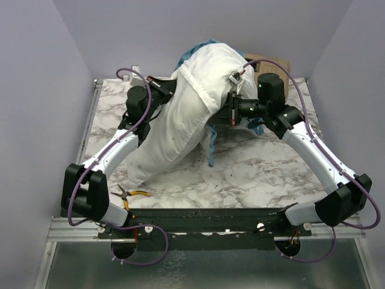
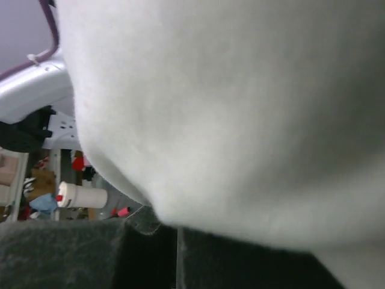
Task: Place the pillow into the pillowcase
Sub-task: Stuff the pillow into the pillowcase.
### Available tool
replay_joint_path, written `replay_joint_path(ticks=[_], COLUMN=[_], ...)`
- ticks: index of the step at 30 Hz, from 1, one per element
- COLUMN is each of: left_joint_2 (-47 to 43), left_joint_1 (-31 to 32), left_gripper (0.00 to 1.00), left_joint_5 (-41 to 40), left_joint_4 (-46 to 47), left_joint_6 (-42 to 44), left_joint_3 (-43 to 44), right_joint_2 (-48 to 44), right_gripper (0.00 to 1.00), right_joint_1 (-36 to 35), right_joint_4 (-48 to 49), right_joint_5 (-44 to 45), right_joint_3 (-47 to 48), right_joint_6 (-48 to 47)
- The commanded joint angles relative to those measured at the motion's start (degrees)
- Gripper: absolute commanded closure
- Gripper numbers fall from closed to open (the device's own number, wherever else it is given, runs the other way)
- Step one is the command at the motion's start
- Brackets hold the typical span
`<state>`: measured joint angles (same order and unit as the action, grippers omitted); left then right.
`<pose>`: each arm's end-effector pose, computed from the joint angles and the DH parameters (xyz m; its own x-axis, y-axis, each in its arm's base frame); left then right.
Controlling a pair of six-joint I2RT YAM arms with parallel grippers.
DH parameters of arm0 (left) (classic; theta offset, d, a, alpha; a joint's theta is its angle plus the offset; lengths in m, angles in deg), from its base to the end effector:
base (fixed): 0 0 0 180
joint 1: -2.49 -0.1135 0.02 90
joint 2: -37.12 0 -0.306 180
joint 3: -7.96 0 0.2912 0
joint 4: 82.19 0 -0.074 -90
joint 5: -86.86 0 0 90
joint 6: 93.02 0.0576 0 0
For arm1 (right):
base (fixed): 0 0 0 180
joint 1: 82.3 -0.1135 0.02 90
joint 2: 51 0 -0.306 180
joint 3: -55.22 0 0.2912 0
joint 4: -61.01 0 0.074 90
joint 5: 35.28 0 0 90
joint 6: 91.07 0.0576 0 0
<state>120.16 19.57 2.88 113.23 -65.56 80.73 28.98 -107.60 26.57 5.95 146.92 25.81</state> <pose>0.3808 -0.1233 0.3771 -0.3082 -0.8285 -0.4676 0.2569 0.4008 -0.8794 0.3026 0.1909 0.4307 -0.7224 -0.0119 -0.6914 -0.6528 0.3417 0.6761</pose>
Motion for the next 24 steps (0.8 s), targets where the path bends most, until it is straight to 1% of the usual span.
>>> replay_joint_path(ticks=[1,4,5,6,9,10,12,14,15,17,20,22,24], left_joint_2=[1.4,3.9,4.6,5.1,5.1,4.6,2.9,0.6,-0.8,-3.9,-8.8,-13.4,-17.4], left_joint_1=[9.7,14.3,15.5,16.7,17.8,17.8,17.8,17.8,17.7,17.2,16.2,16.2,16.2], left_gripper=[1.0,1.0,1.0,1.0,1.0,0.91,0.63,0.39,0.32,0.23,0.15,0.13,0.1], left_joint_5=[-1.1,-2.0,-2.6,-2.8,-2.4,-3.7,-7.6,-13.1,-16.1,-20.3,-23.1,-21.8,-18.3], left_joint_4=[4.3,-0.9,-2.7,-4.4,-10.0,-14.1,-24.0,-33.7,-37.6,-44.8,-53.1,-55.6,-56.0], left_joint_6=[6.4,10.2,11.7,13.3,18.7,21.1,28.5,36.1,38.9,44.0,46.8,47.0,46.3], left_joint_3=[6.0,10.0,11.1,12.1,14.6,15.8,18.6,19.7,19.6,18.9,17.7,16.4,14.6], right_joint_2=[1.5,2.5,2.3,2.0,1.2,0.8,-0.3,-1.9,-2.9,-5.2,-7.3,-7.4,-6.4], right_gripper=[1.0,1.0,1.0,1.0,1.0,1.0,1.0,1.0,1.0,1.0,1.0,1.0,1.0], right_joint_1=[-3.2,-3.9,-3.9,-3.9,-4.0,-3.9,-3.8,-3.9,-3.9,-3.9,-3.8,-3.8,-3.8], right_joint_4=[13.0,15.8,15.8,14.6,5.3,2.3,-2.1,-5.2,-6.4,-8.9,-8.2,-6.8,-6.8], right_joint_5=[-7.8,-7.8,-6.4,-4.4,3.9,7.2,12.6,16.7,18.4,21.3,22.4,21.7,21.3], right_joint_3=[2.2,5.1,5.3,5.4,5.5,5.2,3.8,1.3,-0.3,-3.7,-7.6,-8.5,-7.7], right_joint_6=[12.9,16.4,17.0,16.8,12.1,11.1,10.6,10.8,10.9,11.1,11.3,11.9,11.7])
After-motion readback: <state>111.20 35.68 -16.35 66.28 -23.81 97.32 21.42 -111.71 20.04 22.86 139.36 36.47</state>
